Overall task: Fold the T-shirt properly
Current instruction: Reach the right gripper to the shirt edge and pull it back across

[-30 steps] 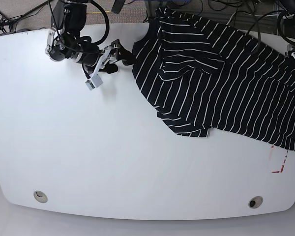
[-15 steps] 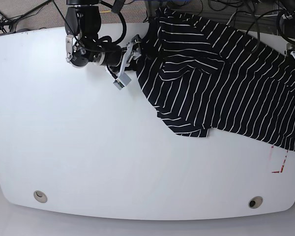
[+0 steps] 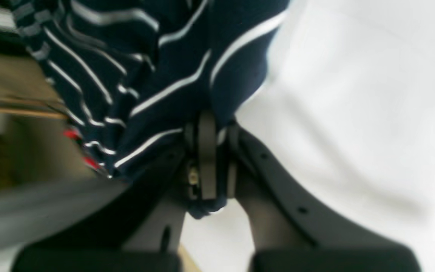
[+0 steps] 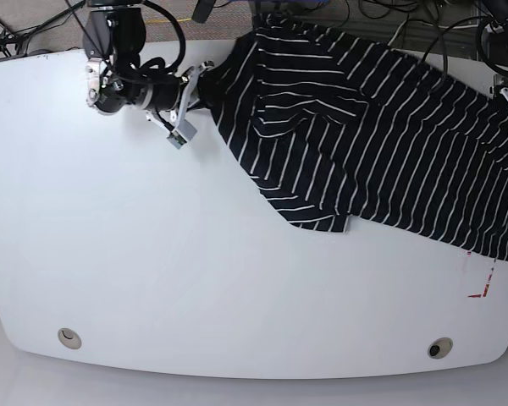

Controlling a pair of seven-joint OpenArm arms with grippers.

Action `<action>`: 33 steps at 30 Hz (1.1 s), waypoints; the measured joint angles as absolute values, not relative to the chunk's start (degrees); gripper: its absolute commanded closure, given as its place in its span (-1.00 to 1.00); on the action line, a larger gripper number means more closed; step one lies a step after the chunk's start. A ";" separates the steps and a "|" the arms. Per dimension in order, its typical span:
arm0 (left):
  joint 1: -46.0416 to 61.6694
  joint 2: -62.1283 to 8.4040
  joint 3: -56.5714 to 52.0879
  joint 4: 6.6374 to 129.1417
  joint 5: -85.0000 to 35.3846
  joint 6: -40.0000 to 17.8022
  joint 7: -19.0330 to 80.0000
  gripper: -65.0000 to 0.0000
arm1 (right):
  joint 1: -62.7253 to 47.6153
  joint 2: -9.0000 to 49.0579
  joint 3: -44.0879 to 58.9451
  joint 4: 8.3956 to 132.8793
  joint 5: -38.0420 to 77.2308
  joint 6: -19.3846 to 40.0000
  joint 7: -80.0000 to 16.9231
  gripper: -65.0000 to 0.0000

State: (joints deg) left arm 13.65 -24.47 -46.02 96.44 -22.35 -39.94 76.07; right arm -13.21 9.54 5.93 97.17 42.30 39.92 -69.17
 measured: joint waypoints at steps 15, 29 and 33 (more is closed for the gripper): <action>13.82 -22.96 -45.67 96.55 -20.05 -39.94 76.01 -0.66 | -4.12 33.04 5.87 91.96 42.24 39.97 -69.10 1.00; 16.69 -22.61 -45.65 96.64 -20.32 -39.94 75.99 -0.66 | 7.01 32.34 5.67 74.43 29.80 39.92 -62.57 1.00; 16.56 -22.59 -45.65 96.64 -20.25 -39.94 76.01 -0.66 | 8.38 29.34 5.96 74.19 25.80 39.92 -61.63 1.00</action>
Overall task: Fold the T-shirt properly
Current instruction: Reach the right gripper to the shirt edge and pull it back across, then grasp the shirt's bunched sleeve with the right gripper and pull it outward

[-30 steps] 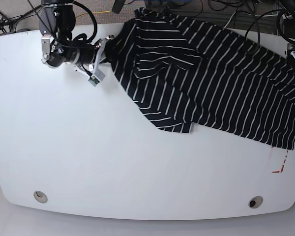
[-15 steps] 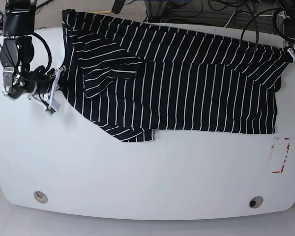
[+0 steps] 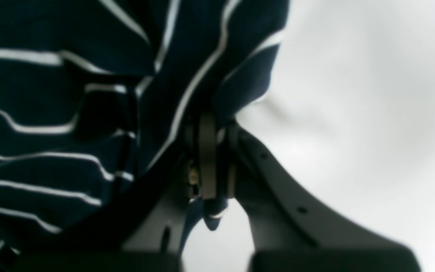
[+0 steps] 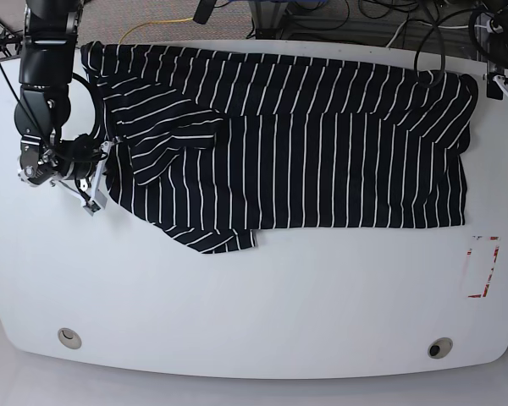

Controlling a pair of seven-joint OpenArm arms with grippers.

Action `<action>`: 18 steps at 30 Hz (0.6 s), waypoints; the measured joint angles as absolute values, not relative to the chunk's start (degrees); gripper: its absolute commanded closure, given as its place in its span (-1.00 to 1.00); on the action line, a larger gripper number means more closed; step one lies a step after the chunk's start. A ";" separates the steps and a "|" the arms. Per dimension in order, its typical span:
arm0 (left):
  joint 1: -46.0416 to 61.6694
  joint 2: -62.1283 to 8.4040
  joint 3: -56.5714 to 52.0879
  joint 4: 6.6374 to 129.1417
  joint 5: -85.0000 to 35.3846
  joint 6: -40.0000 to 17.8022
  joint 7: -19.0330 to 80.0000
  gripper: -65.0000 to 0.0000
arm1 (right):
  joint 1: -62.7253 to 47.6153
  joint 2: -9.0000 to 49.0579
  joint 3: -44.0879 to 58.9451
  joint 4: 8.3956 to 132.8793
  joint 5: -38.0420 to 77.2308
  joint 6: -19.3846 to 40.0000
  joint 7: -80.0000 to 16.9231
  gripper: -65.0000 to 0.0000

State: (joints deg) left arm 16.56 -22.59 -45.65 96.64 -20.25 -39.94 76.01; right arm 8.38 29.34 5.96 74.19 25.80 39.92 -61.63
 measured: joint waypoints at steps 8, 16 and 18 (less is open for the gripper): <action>16.49 -22.24 -45.65 96.64 -20.18 -39.92 76.03 -0.66 | 9.45 27.29 6.07 74.13 19.92 39.97 -57.56 1.00; 16.29 -21.96 -45.56 96.64 -20.21 -39.94 76.05 -0.66 | 10.15 27.49 13.52 70.35 17.23 40.10 -56.36 0.99; 16.23 -22.13 -44.29 96.64 -20.12 -39.94 76.05 -0.66 | 10.92 27.51 13.78 70.24 16.51 39.99 -56.99 0.84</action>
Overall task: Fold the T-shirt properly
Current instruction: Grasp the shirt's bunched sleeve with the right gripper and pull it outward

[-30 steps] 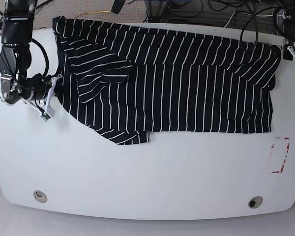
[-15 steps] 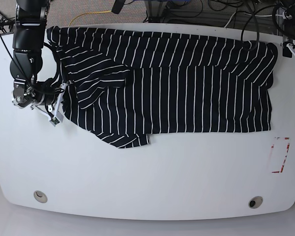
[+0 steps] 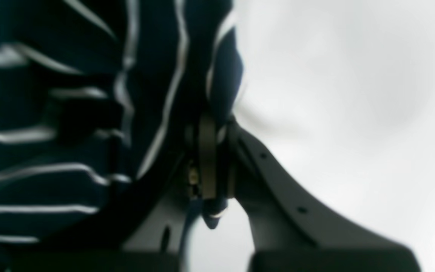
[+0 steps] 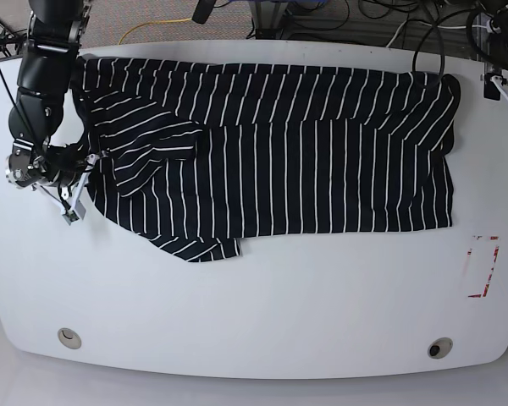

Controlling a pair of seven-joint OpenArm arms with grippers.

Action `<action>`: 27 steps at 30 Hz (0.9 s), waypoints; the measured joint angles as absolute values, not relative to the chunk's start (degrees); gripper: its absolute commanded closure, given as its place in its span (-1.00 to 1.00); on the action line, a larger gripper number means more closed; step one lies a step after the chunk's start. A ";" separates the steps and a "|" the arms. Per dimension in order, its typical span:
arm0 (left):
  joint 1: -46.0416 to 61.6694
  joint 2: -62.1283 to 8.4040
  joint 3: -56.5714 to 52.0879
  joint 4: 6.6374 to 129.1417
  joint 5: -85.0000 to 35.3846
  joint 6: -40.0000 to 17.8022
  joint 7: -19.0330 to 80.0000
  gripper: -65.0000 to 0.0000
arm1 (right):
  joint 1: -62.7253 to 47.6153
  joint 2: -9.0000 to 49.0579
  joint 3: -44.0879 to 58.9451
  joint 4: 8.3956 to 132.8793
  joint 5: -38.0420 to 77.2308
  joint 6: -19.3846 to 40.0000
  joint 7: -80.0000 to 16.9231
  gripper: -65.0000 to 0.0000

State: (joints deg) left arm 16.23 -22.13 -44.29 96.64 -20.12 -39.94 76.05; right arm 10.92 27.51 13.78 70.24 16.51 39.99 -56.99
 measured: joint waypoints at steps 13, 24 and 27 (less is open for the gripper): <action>13.37 -16.45 -36.73 105.71 -20.53 -40.01 75.61 -0.66 | 10.35 26.46 21.47 75.40 17.85 39.90 -56.12 -0.52; 9.10 -7.11 -24.12 111.37 -18.90 -39.92 76.42 -0.66 | 2.59 21.71 25.87 96.82 17.37 39.88 -65.45 -0.52; 10.02 -6.59 -23.05 111.24 -20.38 -39.94 75.99 -0.66 | -1.41 18.85 25.91 103.39 17.93 40.03 -68.93 -0.49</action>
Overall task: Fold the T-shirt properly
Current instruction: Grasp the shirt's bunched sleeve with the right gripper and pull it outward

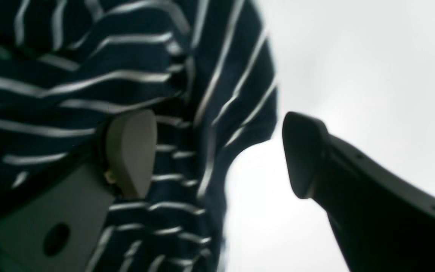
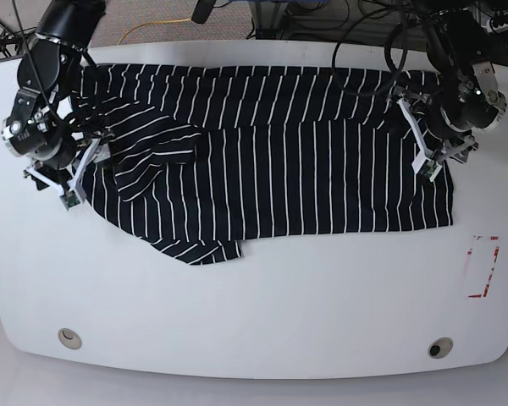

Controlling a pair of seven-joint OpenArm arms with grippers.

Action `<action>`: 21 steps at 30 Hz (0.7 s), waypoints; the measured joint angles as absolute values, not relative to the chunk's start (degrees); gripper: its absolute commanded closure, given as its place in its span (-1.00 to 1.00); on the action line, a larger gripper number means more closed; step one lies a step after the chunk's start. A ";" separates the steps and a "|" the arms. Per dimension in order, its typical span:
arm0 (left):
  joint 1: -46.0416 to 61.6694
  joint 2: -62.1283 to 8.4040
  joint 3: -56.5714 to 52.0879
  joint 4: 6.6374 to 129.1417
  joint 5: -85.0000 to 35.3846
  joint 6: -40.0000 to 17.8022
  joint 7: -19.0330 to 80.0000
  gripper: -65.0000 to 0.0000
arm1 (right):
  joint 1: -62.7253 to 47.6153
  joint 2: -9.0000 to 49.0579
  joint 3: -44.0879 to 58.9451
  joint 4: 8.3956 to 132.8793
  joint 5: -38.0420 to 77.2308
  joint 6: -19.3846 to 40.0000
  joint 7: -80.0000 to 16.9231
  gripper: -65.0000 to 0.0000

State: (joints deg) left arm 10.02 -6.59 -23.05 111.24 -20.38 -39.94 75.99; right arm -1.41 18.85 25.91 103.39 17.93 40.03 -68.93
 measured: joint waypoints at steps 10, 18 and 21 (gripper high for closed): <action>18.22 -9.47 -23.55 110.96 -19.35 -39.94 70.63 -0.66 | -5.17 9.78 25.34 108.97 17.37 40.05 -74.61 0.67; 20.18 -10.37 -23.46 108.53 -19.53 -39.94 68.05 -0.66 | -4.82 8.43 17.32 106.45 18.17 39.92 -73.60 0.68; 20.16 -10.39 -23.51 106.67 -19.49 -39.92 68.03 -0.66 | -4.99 8.25 15.33 106.43 16.67 39.97 -74.15 0.68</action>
State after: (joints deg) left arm 20.16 -10.39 -23.51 106.67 -19.49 -39.92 68.03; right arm -4.99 8.25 15.33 106.43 16.67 39.97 -74.15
